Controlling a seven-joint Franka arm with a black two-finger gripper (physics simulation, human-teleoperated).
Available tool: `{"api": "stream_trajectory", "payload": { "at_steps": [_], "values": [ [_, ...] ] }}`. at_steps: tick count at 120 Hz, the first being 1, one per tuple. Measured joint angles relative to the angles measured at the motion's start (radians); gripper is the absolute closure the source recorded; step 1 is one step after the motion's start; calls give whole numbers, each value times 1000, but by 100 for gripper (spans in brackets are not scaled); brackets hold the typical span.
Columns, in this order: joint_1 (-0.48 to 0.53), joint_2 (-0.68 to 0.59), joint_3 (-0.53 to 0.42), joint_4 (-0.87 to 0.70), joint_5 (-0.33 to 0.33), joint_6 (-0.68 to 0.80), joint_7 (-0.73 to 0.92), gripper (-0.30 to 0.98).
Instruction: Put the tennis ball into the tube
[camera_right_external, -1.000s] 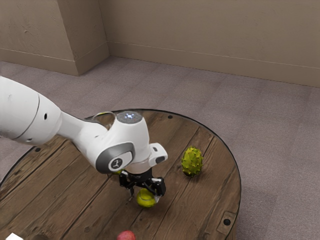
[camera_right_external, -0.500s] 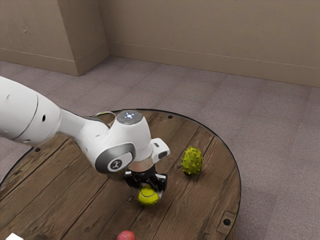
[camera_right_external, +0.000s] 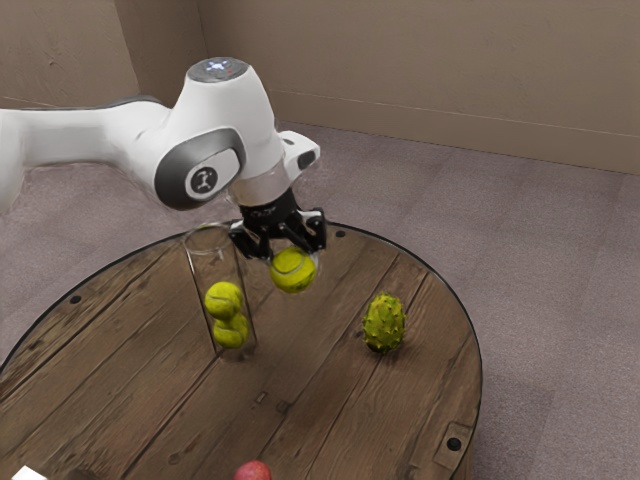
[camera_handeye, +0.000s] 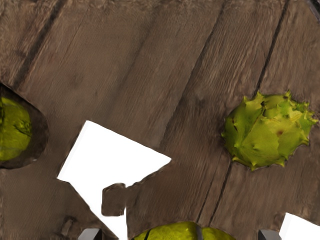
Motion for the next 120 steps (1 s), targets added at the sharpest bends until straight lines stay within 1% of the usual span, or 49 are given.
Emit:
{"api": "stream_trajectory", "payload": {
  "at_steps": [5, 10, 16, 25, 35, 43, 52, 70, 89, 92, 100, 109, 120],
  "values": [
    [20, -33, 17, 19, -5, -42, 11, 51],
    [68, -59, 37, 30, -9, -77, 21, 51],
    [113, -71, 82, 37, -11, -109, 38, 51],
    [146, -75, 137, 39, 11, -128, 77, 50],
    [146, -69, 150, 43, 53, -123, 122, 46],
    [138, -50, 150, 65, 73, -116, 156, 43],
    [129, -41, 162, 73, 79, -111, 192, 34],
    [142, -30, 173, 80, 80, -101, 255, 19],
    [138, -24, 173, 90, 78, -99, 308, 9],
    [138, -24, 172, 91, 76, -104, 318, 8],
    [138, -25, 169, 117, 39, -144, 360, 6],
    [136, -8, 168, 210, -7, -216, 420, 4],
    [134, -8, 167, 317, -37, -308, 494, 3]
  ]
}}
